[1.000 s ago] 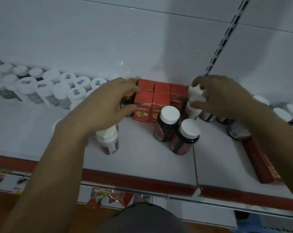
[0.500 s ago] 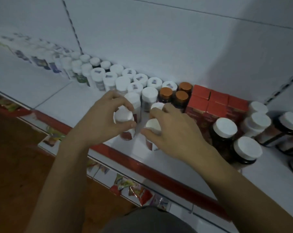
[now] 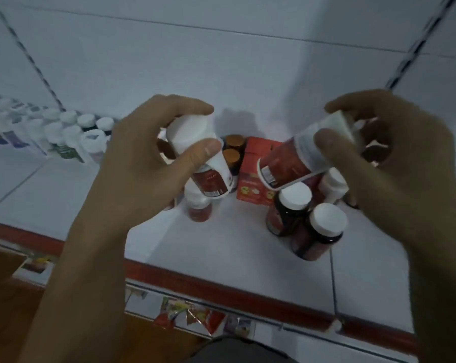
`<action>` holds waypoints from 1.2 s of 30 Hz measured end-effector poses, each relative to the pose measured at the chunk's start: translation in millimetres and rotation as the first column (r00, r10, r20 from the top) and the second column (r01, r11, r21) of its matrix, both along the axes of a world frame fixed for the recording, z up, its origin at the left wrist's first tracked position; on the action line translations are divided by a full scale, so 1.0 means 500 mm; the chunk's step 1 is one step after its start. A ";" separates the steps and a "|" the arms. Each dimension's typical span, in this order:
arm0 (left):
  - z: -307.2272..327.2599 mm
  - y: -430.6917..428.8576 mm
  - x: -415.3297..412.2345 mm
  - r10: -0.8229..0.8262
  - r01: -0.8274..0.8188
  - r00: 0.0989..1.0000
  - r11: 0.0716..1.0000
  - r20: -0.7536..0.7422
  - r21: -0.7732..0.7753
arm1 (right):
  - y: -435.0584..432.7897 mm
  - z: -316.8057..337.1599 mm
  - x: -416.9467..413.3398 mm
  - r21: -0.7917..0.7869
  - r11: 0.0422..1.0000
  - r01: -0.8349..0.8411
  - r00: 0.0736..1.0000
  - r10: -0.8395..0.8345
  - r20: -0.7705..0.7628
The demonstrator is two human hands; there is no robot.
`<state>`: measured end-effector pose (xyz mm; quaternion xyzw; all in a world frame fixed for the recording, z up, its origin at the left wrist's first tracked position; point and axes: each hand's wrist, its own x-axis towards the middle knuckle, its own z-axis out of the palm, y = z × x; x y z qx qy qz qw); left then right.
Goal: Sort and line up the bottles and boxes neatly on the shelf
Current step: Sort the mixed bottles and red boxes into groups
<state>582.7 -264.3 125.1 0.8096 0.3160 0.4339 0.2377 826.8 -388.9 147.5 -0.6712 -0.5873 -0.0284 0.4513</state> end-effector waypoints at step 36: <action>0.006 -0.103 0.500 -0.240 0.269 0.849 0.963 -0.471 -0.005 | 0.070 -0.147 0.445 -0.524 0.838 -0.152 0.809 0.410 0.421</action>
